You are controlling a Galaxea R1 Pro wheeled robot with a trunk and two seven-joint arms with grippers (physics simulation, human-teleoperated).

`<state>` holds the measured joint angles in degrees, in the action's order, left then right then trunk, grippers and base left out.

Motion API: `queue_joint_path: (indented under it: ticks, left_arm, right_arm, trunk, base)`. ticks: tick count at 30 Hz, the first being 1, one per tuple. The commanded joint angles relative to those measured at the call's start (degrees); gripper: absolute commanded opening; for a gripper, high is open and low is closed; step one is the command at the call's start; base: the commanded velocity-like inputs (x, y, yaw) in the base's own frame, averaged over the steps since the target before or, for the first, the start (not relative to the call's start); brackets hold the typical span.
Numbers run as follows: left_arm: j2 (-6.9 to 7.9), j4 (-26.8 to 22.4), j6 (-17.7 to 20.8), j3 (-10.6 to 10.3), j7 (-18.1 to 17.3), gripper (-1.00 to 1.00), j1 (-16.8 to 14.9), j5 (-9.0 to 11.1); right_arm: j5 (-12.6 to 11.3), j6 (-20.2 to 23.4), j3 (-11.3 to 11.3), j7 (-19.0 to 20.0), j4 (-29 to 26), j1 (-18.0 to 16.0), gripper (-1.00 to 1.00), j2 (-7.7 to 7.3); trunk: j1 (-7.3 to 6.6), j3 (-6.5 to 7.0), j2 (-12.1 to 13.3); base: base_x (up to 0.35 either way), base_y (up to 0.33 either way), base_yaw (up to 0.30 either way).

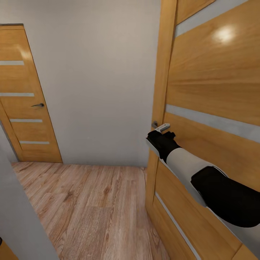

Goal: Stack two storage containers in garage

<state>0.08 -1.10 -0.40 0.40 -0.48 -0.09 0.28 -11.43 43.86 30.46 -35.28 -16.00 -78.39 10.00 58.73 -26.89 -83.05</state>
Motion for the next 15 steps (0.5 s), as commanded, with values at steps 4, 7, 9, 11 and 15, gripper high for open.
queue_joint_path:
  ticks: [4,7,9,11,15]
  left_arm:
    - [0.01,0.0,0.0,0.0,-0.1,1.00,0.0,0.1]
    - [-0.03,0.0,0.0,0.0,-0.1,1.00,0.0,0.1]
    - [-0.10,0.0,0.0,0.1,-0.1,1.00,0.0,0.1]
    - [-0.13,0.0,0.0,0.1,-0.1,1.00,0.0,0.1]
    - [-0.16,0.0,0.0,0.1,-0.1,1.00,0.0,0.1]
  right_arm:
    - [0.9,0.7,1.0,-0.6,0.1,-0.1,1.00,0.00]
    - [0.8,0.7,1.3,-0.6,0.1,-0.1,1.00,0.00]
    - [0.8,0.7,1.4,-0.6,0.1,-0.1,1.00,0.00]
    - [0.8,0.7,1.5,-0.6,0.1,-0.1,1.00,0.00]
    - [0.8,0.7,1.5,-0.6,0.1,-0.1,1.00,0.00]
  trunk:
    - [0.00,-0.05,0.0]
    - [0.00,-0.05,0.0]
    - [0.00,-0.05,0.0]
    - [0.00,-0.05,0.0]
    - [0.00,-0.05,0.0]
  base:
    - [0.000,0.000,0.000]
    - [0.000,0.000,0.000]
    - [0.000,0.000,0.000]
    - [0.000,0.000,0.000]
    - [0.000,0.000,0.000]
